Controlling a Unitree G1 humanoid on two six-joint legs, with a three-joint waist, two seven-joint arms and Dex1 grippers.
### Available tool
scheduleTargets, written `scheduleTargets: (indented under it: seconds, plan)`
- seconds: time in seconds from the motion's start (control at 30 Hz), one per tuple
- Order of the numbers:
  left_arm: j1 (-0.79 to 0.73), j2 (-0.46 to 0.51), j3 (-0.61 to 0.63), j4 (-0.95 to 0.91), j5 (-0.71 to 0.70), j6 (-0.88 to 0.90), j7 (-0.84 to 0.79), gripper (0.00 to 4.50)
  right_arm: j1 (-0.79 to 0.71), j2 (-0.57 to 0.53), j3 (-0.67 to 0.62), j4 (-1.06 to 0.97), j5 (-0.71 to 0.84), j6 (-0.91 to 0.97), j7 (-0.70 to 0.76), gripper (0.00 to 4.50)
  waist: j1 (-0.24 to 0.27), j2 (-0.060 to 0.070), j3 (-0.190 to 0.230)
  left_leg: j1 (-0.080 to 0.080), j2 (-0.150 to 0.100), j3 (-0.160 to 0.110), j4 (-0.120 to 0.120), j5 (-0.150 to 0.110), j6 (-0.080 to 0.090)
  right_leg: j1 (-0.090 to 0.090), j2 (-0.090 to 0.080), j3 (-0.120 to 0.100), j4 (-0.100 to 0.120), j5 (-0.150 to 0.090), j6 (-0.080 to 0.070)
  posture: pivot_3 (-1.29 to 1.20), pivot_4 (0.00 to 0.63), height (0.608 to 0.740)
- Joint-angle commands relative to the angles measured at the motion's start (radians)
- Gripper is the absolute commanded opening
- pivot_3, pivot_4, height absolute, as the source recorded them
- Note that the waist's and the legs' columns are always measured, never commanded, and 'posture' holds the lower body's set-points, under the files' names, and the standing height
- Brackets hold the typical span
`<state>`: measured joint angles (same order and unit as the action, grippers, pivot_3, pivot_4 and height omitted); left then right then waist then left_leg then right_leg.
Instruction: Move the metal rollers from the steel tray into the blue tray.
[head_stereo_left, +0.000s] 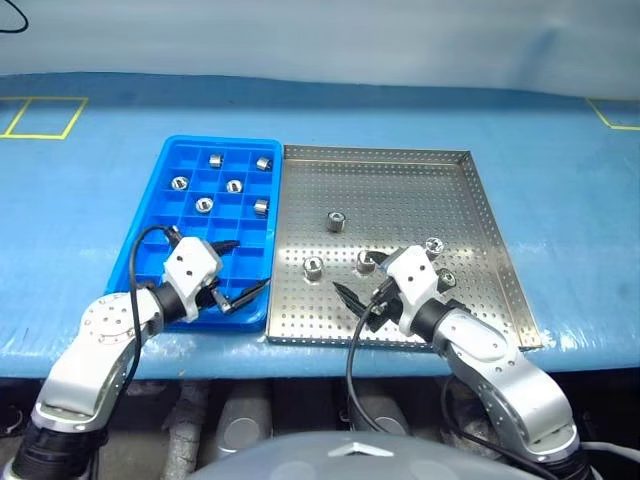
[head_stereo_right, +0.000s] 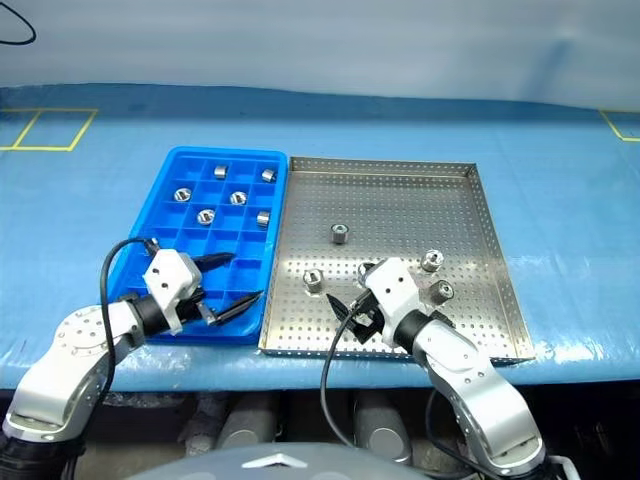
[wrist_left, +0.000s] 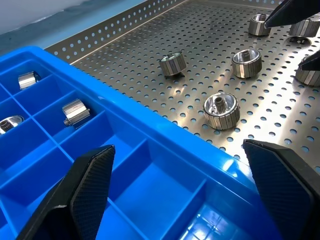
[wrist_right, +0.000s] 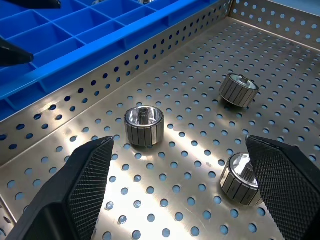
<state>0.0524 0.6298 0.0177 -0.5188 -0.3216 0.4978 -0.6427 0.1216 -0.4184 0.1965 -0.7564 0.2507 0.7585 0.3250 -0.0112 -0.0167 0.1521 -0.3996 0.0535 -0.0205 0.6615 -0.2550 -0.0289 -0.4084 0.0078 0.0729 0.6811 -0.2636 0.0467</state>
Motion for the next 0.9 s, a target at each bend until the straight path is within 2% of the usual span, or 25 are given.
scheduleTargets:
  seconds: [0.03, 0.23, 0.43, 0.67, 0.9]
  plan:
    - [-0.110, -0.001, -0.039, 0.019, -0.009, 0.048, -0.014, 4.50, 0.000, -0.015, -0.058, -0.066, 0.006, 0.013, -0.006, 4.48, 0.000, 0.000, 0.000, 0.000, 0.000, 0.000, 0.000, 0.000, 0.000, 0.000, 0.000, 0.000, 0.000, 0.000, 0.000, 0.00, 0.150, 0.740]
    - [-0.329, -0.004, -0.225, 0.157, 0.036, 0.041, -0.146, 4.50, 0.066, -0.054, -0.152, -0.117, 0.025, 0.026, 0.007, 4.48, -0.010, 0.000, 0.000, -0.001, -0.001, 0.000, 0.000, 0.000, 0.000, 0.000, 0.000, 0.000, -0.001, 0.002, 0.003, -0.04, 0.150, 0.740]
    - [-0.568, -0.025, -0.424, 0.386, 0.164, 0.030, -0.265, 4.50, 0.101, -0.036, -0.155, -0.137, 0.018, 0.034, -0.020, 4.48, -0.032, 0.000, 0.000, -0.001, -0.001, 0.000, 0.000, 0.000, 0.000, 0.000, 0.001, 0.001, -0.001, 0.002, 0.003, -0.07, 0.150, 0.740]
    - [-0.709, -0.045, -0.522, 0.561, 0.249, 0.007, -0.378, 4.50, 0.112, -0.009, -0.127, -0.142, 0.007, 0.030, -0.049, 4.48, -0.058, 0.000, 0.000, -0.002, -0.001, -0.001, 0.000, 0.000, 0.001, -0.001, 0.001, 0.001, -0.001, 0.002, 0.003, -0.10, 0.150, 0.740]
    - [-0.729, -0.021, -0.538, 0.567, 0.245, -0.037, -0.520, 4.50, 0.125, -0.001, -0.118, -0.143, -0.001, 0.023, -0.067, 4.48, -0.060, 0.000, 0.000, -0.002, -0.001, 0.000, 0.000, 0.000, 0.001, -0.001, 0.001, 0.001, -0.001, 0.001, 0.002, -0.10, 0.150, 0.740]
